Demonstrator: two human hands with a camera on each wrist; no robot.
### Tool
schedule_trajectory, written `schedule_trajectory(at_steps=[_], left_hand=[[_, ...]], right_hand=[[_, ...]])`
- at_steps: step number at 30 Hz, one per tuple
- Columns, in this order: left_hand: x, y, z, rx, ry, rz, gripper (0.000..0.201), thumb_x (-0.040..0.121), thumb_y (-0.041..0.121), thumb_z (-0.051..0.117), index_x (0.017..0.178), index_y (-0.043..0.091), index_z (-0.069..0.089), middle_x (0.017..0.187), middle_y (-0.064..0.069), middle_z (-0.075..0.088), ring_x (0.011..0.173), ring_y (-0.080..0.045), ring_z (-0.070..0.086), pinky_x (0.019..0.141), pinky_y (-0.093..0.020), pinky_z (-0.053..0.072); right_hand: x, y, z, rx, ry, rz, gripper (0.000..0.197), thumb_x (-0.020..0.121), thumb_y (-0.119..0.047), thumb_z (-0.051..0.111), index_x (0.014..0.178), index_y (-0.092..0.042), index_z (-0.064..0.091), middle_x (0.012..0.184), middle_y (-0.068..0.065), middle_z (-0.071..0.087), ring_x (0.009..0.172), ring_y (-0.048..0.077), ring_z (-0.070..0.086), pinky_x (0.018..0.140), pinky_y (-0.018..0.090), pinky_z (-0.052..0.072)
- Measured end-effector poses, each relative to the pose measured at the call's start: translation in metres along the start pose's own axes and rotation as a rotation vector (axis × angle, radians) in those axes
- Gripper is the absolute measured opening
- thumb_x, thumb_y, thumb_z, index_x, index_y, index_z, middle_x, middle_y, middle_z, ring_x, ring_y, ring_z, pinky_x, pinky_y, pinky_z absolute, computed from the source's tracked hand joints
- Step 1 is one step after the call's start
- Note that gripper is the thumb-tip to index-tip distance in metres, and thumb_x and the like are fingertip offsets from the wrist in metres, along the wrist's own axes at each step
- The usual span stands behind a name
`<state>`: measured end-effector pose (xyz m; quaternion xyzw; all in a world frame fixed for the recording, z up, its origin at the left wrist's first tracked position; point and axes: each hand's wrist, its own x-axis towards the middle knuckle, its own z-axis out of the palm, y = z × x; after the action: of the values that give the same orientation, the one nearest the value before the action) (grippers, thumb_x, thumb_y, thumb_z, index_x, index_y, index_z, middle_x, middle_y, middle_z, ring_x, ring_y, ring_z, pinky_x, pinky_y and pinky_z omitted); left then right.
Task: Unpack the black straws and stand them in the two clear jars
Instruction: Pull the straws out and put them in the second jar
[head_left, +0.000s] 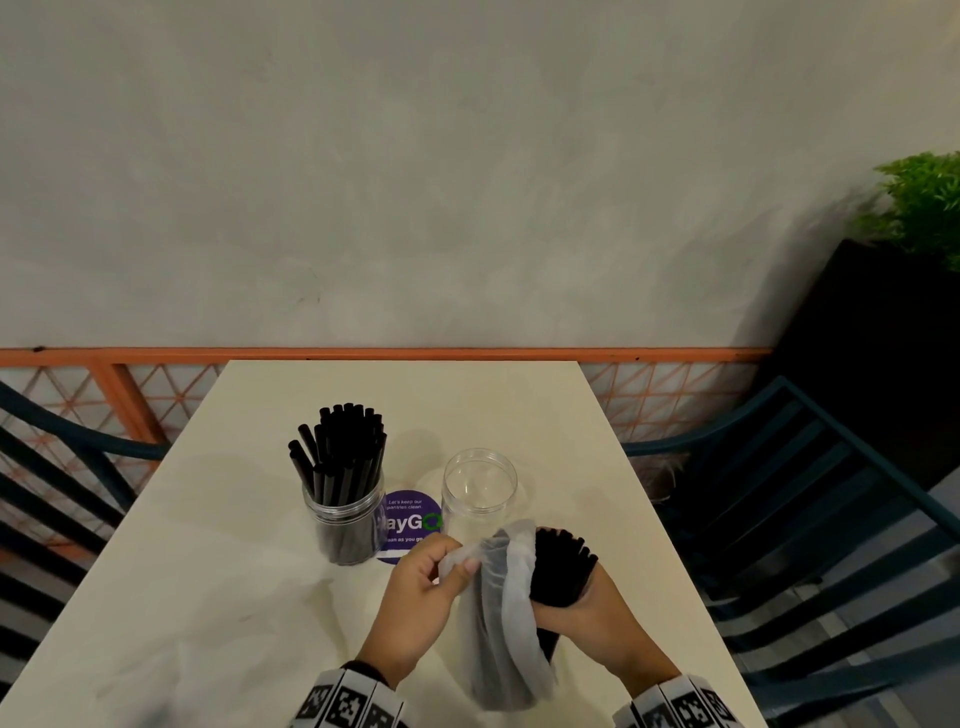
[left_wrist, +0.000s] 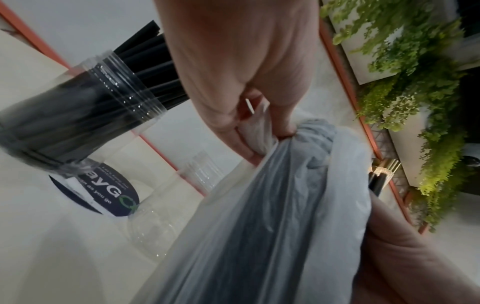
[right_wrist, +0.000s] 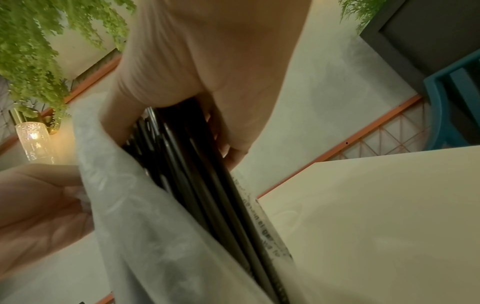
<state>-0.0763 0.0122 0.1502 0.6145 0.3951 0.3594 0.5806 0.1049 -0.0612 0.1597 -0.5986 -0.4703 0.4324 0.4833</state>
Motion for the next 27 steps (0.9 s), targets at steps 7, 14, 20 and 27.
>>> schedule_trajectory(at_steps=[7,14,20,27], left_hand=[[-0.004,0.008,-0.008,-0.107,-0.16,-0.01,0.022,0.083,0.016,0.06,0.104,0.021,0.065,0.105,-0.002,0.068,0.095,-0.022,0.065,0.087,-0.033,0.054],[0.0,-0.001,0.0,-0.013,0.102,0.049,0.028,0.073,0.018,0.074,0.063,-0.003,0.057,0.056,-0.004,0.048,0.055,-0.012,0.041,0.053,-0.021,0.036],[-0.006,-0.001,0.009,-0.037,0.045,0.036,0.019,0.09,0.014,0.053,0.074,0.012,0.064,0.065,0.004,0.061,0.065,-0.007,0.052,0.065,-0.02,0.046],[-0.009,0.013,0.004,-0.018,-0.072,0.078,0.025,0.082,0.04,0.054,0.085,0.017,0.063,0.081,-0.012,0.065,0.073,-0.016,0.057,0.074,-0.034,0.052]], right_hand=[[0.001,0.008,0.001,-0.002,0.039,0.024,0.061,0.048,-0.026,0.085,0.104,-0.014,0.063,0.096,-0.013,0.074,0.093,0.005,0.068,0.074,0.013,0.051],[0.0,0.007,0.004,-0.045,0.032,0.001,0.068,0.045,-0.034,0.084,0.106,-0.013,0.062,0.095,-0.006,0.073,0.093,0.003,0.067,0.074,0.013,0.051],[-0.001,0.009,0.006,-0.101,0.164,-0.004,0.061,0.051,-0.025,0.089,0.105,-0.02,0.06,0.101,-0.011,0.068,0.092,-0.006,0.063,0.075,0.011,0.05],[-0.001,0.011,0.009,-0.122,0.173,-0.016,0.059,0.056,-0.016,0.088,0.105,-0.025,0.056,0.104,-0.011,0.065,0.095,-0.011,0.06,0.075,0.003,0.047]])
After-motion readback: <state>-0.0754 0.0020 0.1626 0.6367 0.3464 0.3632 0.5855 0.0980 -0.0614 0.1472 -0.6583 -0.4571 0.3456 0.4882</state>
